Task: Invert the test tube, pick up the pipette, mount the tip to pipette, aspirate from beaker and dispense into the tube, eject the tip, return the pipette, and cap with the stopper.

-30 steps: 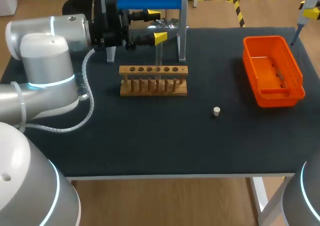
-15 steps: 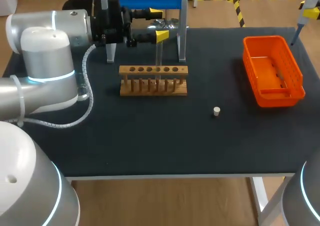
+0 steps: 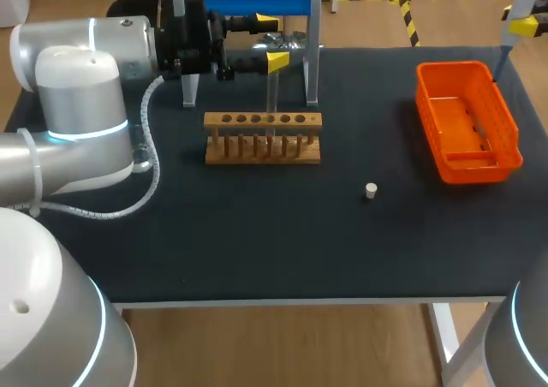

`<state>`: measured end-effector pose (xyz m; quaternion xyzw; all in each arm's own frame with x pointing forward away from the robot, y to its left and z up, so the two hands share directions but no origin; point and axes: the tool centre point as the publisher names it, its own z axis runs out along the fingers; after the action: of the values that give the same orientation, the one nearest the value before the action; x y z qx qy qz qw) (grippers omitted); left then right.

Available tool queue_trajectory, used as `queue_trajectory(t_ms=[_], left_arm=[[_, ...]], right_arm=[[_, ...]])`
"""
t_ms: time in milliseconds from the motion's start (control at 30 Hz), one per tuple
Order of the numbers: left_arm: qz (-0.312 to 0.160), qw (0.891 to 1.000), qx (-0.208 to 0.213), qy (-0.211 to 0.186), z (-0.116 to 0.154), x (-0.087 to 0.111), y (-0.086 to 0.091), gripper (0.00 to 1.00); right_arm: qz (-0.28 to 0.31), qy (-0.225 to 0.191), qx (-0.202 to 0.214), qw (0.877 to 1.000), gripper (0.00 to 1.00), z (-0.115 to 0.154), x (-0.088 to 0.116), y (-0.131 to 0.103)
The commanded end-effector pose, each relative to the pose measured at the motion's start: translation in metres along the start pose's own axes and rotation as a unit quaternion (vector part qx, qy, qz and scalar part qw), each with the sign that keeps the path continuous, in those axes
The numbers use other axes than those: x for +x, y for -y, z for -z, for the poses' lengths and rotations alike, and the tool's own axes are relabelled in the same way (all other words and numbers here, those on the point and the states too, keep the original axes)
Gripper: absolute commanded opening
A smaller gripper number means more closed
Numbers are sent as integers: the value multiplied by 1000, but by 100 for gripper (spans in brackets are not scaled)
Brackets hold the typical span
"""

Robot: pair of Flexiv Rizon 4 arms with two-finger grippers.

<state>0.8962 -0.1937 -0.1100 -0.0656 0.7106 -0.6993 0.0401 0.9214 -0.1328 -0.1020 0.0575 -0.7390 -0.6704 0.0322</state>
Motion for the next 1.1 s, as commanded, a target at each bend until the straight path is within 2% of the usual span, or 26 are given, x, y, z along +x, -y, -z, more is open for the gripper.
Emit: queue_trajectory(t_ms=[33, 233, 433, 733, 1100], left_arm=[[0, 1000, 0, 1, -1, 0, 0, 100], [0, 1000, 0, 1, -1, 0, 0, 100], [0, 1000, 0, 1, -1, 0, 0, 100], [0, 1000, 0, 1, -1, 0, 0, 100], [0, 1000, 0, 1, -1, 0, 0, 100]], right_arm=[[2, 74, 20, 997, 0, -53, 28, -11], [13, 66, 20, 998, 0, -111, 36, -13], [3, 49, -3, 999, 0, -159, 34, -10], [-6, 29, -3, 1000, 0, -210, 28, 0], [-6, 13, -11, 1000, 0, -263, 11, 6]])
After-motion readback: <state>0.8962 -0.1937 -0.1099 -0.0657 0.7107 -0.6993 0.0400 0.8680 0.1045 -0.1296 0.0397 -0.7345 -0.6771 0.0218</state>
